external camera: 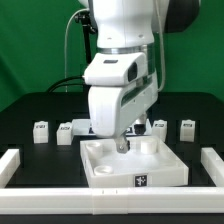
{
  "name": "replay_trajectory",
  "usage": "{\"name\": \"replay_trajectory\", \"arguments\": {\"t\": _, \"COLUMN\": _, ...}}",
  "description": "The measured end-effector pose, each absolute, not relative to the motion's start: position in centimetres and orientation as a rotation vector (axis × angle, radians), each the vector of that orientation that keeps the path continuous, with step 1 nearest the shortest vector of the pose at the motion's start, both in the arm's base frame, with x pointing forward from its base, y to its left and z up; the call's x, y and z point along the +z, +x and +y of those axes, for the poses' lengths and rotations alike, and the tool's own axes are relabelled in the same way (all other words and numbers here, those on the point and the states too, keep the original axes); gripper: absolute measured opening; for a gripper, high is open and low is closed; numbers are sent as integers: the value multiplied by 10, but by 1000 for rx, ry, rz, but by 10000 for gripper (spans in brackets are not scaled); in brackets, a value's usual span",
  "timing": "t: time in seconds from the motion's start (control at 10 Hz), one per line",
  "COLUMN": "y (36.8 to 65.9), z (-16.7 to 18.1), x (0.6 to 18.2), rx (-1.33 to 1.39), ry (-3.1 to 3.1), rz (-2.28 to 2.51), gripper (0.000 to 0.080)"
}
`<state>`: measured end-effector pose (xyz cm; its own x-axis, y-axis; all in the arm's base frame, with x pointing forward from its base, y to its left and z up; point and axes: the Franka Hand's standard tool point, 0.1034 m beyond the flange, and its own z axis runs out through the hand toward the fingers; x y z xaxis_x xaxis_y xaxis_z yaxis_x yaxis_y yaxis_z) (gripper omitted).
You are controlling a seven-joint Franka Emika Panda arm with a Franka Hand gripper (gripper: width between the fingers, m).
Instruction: Assemble one leg
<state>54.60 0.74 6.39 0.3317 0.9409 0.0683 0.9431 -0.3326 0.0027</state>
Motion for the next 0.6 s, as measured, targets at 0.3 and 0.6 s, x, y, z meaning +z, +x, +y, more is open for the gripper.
{"name": "replay_trajectory", "arguments": {"t": 0.3, "y": 544, "z": 7, "x": 64, "rx": -106, "ry": -2523, "rz": -1834, "gripper": 650}}
{"name": "replay_trajectory", "arguments": {"t": 0.6, "y": 527, "z": -1, "x": 56, "rx": -103, "ry": -2402, "rz": -2007, "gripper": 650}}
